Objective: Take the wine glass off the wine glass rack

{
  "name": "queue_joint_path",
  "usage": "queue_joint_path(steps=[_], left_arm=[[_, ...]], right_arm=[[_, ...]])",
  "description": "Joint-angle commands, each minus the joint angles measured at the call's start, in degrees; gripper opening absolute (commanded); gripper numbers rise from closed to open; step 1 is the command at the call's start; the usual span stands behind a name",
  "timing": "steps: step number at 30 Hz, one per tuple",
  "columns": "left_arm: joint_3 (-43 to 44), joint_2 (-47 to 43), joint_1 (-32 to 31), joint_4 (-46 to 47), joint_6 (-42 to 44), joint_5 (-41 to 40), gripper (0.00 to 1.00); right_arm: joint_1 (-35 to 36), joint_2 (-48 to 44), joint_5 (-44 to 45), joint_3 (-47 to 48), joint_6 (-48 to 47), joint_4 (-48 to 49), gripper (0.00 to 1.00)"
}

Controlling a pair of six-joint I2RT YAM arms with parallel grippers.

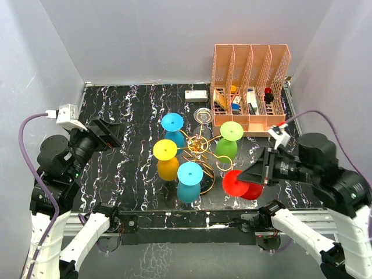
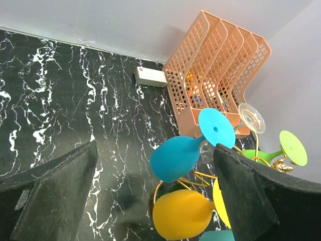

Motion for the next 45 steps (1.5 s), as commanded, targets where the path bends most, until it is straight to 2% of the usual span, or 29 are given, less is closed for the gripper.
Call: queue_joint_path(steps=[1,4,6,12,16,18,20,23,28,34,41,45], left_arm=[[2.9,1.8,0.3,0.6,-1.2,2.6,0.97],[3.5,3.0,0.3,1.6,-2.6,4.5,0.97],[4.3,4.2,0.2,2.0,-3.7,6.3,0.97],[6.9,6.2,0.3,2.9,-7.8,11.0,0.97],[6.9,6.8,0.3,6.6,-12.3,15.1,0.97],[6.1,7.4,0.2,10.3,-15.6,18.4,0.97],[4.8,8.2,0.2,15.1,-19.5,22.2,0.97],[2.4,9.5,0.3,24.1,-26.7,28.7,0.97],[-1.9,11.2,0.2,42.5,-37.5,36.7,0.97],[-8.6,12.0,0.2,68.5,-50.8,42.4,0.97],[-12.3,14.5,0.2,82.2,-59.9,44.2,0.97],[-13.2,16.4,0.3,93.2,-66.4,46.0,0.95]], right_arm=[[0.7,-4.0,18.5,7.5,-3.7,-0.6,0.08],[0.8,-4.3,30.2,11.0,-3.1,5.5,0.08],[0.8,-3.4,33.3,12.3,-4.7,11.4,0.08],[0.9,0.5,34.5,12.1,-8.7,32.7,0.08],[0.9,4.5,30.4,13.0,-5.6,47.4,0.08],[0.9,6.7,26.6,12.5,-0.4,55.6,0.08],[0.9,9.0,19.0,10.3,7.3,65.7,0.08],[0.8,12.6,8.9,5.5,22.0,84.8,0.08],[0.8,19.4,0.2,0.8,46.3,113.0,0.08],[0.9,22.1,-1.5,-3.5,59.6,122.9,0.08],[0.9,25.1,-1.9,-5.8,69.0,133.7,0.08],[1.3,25.4,-1.8,-7.0,69.8,132.4,0.08]])
